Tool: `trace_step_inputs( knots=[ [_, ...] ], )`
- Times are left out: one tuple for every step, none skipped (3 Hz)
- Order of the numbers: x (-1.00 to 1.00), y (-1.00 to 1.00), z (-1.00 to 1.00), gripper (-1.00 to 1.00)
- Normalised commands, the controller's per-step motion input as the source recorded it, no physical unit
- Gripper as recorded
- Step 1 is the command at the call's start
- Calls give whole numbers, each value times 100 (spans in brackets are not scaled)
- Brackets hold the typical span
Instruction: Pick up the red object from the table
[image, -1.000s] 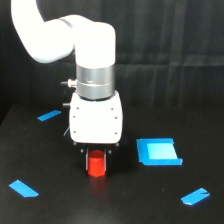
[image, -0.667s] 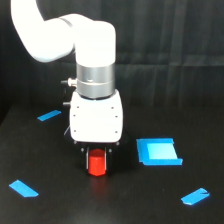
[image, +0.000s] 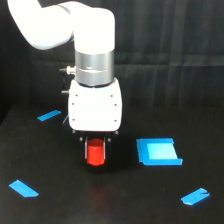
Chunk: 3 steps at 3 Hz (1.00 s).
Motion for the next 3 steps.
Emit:
trace_step_inputs(
  knots=[
    [3,30,100,-97],
    [19,18,99,-96],
    [10,34,100,-100]
  ],
)
